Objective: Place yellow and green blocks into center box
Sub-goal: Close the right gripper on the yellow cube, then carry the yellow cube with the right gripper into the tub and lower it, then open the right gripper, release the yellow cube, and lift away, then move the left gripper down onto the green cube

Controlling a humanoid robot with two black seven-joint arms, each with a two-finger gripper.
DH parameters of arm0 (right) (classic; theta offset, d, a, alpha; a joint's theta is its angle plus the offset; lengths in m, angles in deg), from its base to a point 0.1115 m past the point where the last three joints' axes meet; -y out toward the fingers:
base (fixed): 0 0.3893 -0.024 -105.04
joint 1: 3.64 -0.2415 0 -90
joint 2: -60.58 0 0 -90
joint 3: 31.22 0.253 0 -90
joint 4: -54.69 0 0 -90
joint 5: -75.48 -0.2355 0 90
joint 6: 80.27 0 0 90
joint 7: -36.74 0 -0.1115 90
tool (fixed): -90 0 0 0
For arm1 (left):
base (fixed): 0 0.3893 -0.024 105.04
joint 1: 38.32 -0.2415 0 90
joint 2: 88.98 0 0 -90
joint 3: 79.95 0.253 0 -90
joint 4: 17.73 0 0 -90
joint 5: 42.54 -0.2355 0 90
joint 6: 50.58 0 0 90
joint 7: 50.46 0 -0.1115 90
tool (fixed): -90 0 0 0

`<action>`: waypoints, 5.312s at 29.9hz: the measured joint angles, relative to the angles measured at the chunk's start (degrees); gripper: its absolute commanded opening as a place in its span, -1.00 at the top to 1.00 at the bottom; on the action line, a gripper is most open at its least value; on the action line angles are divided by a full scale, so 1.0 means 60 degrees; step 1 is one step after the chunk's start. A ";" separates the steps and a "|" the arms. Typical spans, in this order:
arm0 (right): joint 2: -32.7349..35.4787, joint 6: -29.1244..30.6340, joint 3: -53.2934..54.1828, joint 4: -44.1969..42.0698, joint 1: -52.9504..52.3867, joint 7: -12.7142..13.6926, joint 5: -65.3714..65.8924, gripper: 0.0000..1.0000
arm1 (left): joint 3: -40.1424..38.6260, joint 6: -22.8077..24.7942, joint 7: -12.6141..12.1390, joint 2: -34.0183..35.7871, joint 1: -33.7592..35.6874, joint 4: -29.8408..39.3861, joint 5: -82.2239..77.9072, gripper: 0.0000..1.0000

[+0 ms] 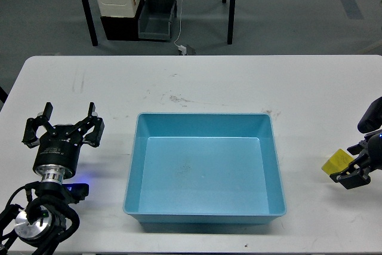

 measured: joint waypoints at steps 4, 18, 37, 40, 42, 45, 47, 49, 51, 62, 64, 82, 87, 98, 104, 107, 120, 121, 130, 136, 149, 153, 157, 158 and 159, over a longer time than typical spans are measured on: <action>0.0000 0.0000 -0.0002 -0.0033 0.0008 0.0001 -0.0041 -0.96 | 0.0001 0.0000 0.0000 -0.0019 0.0000 -0.0002 0.0000 -1.00; -0.0509 0.0000 -0.0032 -0.0777 0.0384 0.0001 -0.0035 -0.72 | -0.0002 0.0000 -0.0001 -0.0111 0.0000 -0.0143 0.0008 -1.00; -0.1048 0.0000 -0.0034 -0.1227 0.0145 -0.0002 0.0442 0.69 | -0.0014 0.0000 0.0029 -0.0133 0.0014 -0.0203 0.0011 -1.00; -0.1043 -0.0121 0.0095 -0.1502 -0.0190 -0.0002 0.0486 0.76 | -0.0014 0.0000 0.0029 -0.0132 0.0014 -0.0204 0.0014 -1.00; -0.1070 -0.0398 0.0304 -0.1629 -0.0455 -0.0002 0.0431 0.83 | -0.0014 0.0000 0.0029 -0.0130 0.0014 -0.0204 0.0015 -1.00; -0.1087 -0.0705 0.0846 -0.1575 -0.1038 -0.0001 0.0362 0.97 | -0.0014 0.0000 0.0029 -0.0120 0.0028 -0.0205 0.0015 -1.00; -0.1094 -0.0750 0.1200 -0.1306 -0.1501 -0.0001 0.0230 0.98 | -0.0022 0.0000 0.0029 -0.0111 0.0038 -0.0205 0.0016 -1.00; -0.1098 -0.0750 0.1387 -0.0778 -0.2017 0.0000 -0.0082 0.98 | -0.0034 0.0001 0.0028 -0.0104 0.0043 -0.0205 0.0016 -1.00; -0.1116 -0.0711 0.1423 0.0032 -0.2585 -0.0002 -0.0551 0.98 | -0.0079 0.0018 0.0026 -0.0086 0.0044 -0.0205 0.0018 -1.00; -0.3684 -0.0002 -0.1030 0.1760 -0.5376 -0.0001 -0.1090 0.97 | -0.0153 0.0001 0.0011 -0.0103 0.0075 -0.0205 0.0018 -1.00; -0.4442 -0.0001 -0.1514 0.1565 -0.5427 0.0000 -0.1021 0.96 | -0.0155 0.0001 0.0012 -0.0103 0.0075 -0.0205 0.0018 -1.00; -0.7768 0.0000 -0.3355 -0.1314 -0.4002 0.0001 -0.0965 -0.85 | -0.0175 0.0004 0.0027 -0.0104 0.0094 -0.0205 0.0030 -1.00; -0.7707 -0.0001 -0.3267 -0.1344 -0.3953 0.0001 -0.1580 -1.00 | -0.0172 0.0004 0.0027 -0.0115 0.0101 -0.0205 0.0030 -1.00; -0.6295 -0.0003 -0.1204 -0.1452 -0.4221 0.0001 -0.1885 -1.00 | -0.0118 -0.0078 -0.0103 0.1525 0.0647 -0.0205 -0.1128 -1.00; -0.6174 -0.0002 0.0211 -0.2204 -0.3877 0.0002 -0.1941 -1.00 | 0.0152 -0.0294 -0.0145 0.3029 0.1659 -0.1057 -0.3632 -1.00; -0.6380 -0.0135 0.1402 -0.2244 -0.2940 -0.0001 -0.2168 -1.00 | 0.0539 -0.0487 -0.0273 0.3298 0.2357 -0.1960 -0.5414 -1.00; -0.7816 -0.4158 0.6561 -0.1927 0.2273 0.0000 -0.2788 -1.00 | 0.1051 0.0188 -0.2209 0.4332 0.4369 -0.3545 -0.9285 -1.00; -0.7847 -0.4224 0.7028 -0.1727 0.2702 0.0000 -0.3040 -1.00 | 0.1051 0.0324 -0.1922 0.4383 0.4456 -0.3526 -0.9861 -1.00; -0.7790 -0.3143 1.0889 0.1048 0.7040 0.0002 -0.5899 -1.00 | 0.1086 0.0477 0.0929 0.4619 0.5061 -0.3255 -1.6154 -1.00; -0.7512 -0.2164 1.3084 0.2363 0.9566 0.0070 -0.7813 -1.00 | 0.1087 0.0472 0.0990 0.4881 0.5257 -0.2610 -1.7744 -1.00; -0.5183 -0.1272 1.5306 0.2778 1.2207 0.0096 -1.2806 -1.00 | 0.5236 0.2172 0.0992 0.6876 0.7810 -0.1179 -2.1426 -0.99; -0.5135 -0.1257 1.5647 0.2745 1.2467 0.0041 -1.2870 -1.00 | 0.6442 0.2176 0.0992 0.7190 0.8494 -0.1138 -2.3365 -0.99; -0.5130 -0.1256 1.5702 0.2726 1.2595 0.0031 -1.2876 -1.00 | 0.7131 0.2176 0.0989 0.7727 0.8653 -0.1199 -2.4365 -0.99; -0.5140 -0.1255 1.5702 0.2726 1.2612 0.0030 -1.2877 -1.00 | 0.7282 0.2176 0.0990 0.7850 0.8658 -0.1210 -2.4411 -0.99; -0.5163 -0.1255 1.5700 0.2726 1.2629 0.0028 -1.2877 -1.00 | 0.7461 0.2176 0.0990 0.7984 0.8667 -0.1222 -2.4441 -0.99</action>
